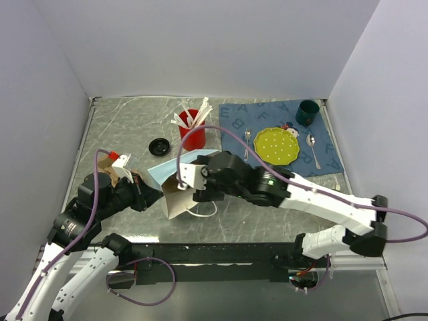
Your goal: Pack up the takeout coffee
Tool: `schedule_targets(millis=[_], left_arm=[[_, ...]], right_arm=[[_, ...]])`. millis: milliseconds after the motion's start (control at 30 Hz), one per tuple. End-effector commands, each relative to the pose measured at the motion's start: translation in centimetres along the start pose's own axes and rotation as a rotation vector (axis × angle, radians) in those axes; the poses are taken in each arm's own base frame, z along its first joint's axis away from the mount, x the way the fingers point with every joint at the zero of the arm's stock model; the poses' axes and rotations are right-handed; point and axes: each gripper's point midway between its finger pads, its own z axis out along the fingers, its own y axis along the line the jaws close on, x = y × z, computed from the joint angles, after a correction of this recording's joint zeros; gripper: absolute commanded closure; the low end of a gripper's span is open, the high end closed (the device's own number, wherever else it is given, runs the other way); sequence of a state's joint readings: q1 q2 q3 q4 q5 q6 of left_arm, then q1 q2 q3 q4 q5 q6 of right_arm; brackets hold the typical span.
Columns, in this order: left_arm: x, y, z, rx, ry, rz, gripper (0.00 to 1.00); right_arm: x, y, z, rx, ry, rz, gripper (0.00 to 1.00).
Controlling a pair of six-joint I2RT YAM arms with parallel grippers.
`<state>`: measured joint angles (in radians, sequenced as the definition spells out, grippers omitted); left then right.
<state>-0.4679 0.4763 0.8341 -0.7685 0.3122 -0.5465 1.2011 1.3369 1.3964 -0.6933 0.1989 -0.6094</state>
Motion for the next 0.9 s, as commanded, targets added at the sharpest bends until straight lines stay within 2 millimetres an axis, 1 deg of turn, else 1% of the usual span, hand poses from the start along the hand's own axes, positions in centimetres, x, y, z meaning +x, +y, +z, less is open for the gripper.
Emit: schedule_targets(millis=[0,67,100,133,167,200,233,267,333,400,433,500,533,567,600,633,700,733,867], left_arm=[[-0.3,0.2,0.4,-0.01,-0.003,-0.008,0.99],[-0.2,0.1,0.5,-0.004,0.0,-0.009,0.99],[-0.3,0.0,0.5,-0.002,-0.002,-0.007,0.99],[-0.3,-0.1,0.6,0.009,-0.003,-0.007,0.99],[-0.4,-0.2,0.6,0.013,-0.003,-0.007,0.99],[-0.4,-0.3,0.6,0.016,-0.002,-0.006,0.99],[-0.5,-0.4,0.6,0.023,-0.005,-0.004,0.99],[-0.5,-0.5,0.7,0.023,-0.001,-0.006,0.99],[-0.6,-0.7,0.6,0.032,-0.001,-0.008,0.99],[-0.5,-0.9,0.6,0.044,0.001,-0.011,0.99],[-0.4,-0.9,0.7,0.047,0.003,-0.015,0.99],[-0.3,-1.0,0.6,0.056,0.005,-0.016,0.99],[-0.3,-0.9,0.7,0.054,0.007,-0.017,0.99],[-0.2,-0.9,0.7,0.052,0.008,-0.019,0.99],[-0.3,-0.9,0.8,0.052,0.004,-0.019,0.99],[-0.3,-0.9,0.9,0.052,0.004,-0.025,0.99],[-0.4,-1.0,1.0,0.061,0.0,-0.031,0.99],[-0.4,-1.1,1.1,0.063,0.002,-0.044,0.99],[-0.6,-1.0,1.4,0.059,-0.001,-0.047,0.99]], right_arm=[[-0.6,-0.9,-4.1,0.038,-0.045,0.085,0.72],[0.4,-1.1,-4.2,0.062,0.003,0.067,0.72],[0.9,-0.8,-3.8,0.061,0.021,0.054,0.72],[1.3,-0.9,-3.6,0.077,0.035,0.041,0.72],[1.2,-1.3,-3.1,0.094,0.031,0.01,0.72],[1.7,-1.1,-2.6,0.099,0.047,-0.012,0.72],[1.9,-1.0,-2.0,0.103,0.055,-0.034,0.73],[1.6,-1.9,-1.6,0.141,0.05,-0.073,0.73],[2.2,-2.0,0.0,0.15,0.091,-0.141,0.73],[2.6,-2.9,1.0,0.179,0.124,-0.148,0.73],[3.1,-3.0,2.1,0.184,0.157,-0.159,0.72],[3.9,-3.9,3.2,0.227,0.212,-0.177,0.72],[4.6,-3.7,4.5,0.222,0.244,-0.191,0.72],[4.6,-3.8,5.0,0.229,0.247,-0.182,0.72],[4.6,-3.4,5.7,0.204,0.235,-0.174,0.72],[4.5,-3.3,6.5,0.203,0.222,-0.163,0.72],[4.1,-3.0,7.2,0.192,0.199,-0.151,0.72],[3.7,-2.6,7.9,0.172,0.169,-0.139,0.72],[2.8,-1.8,9.1,0.135,0.11,-0.095,0.72]])
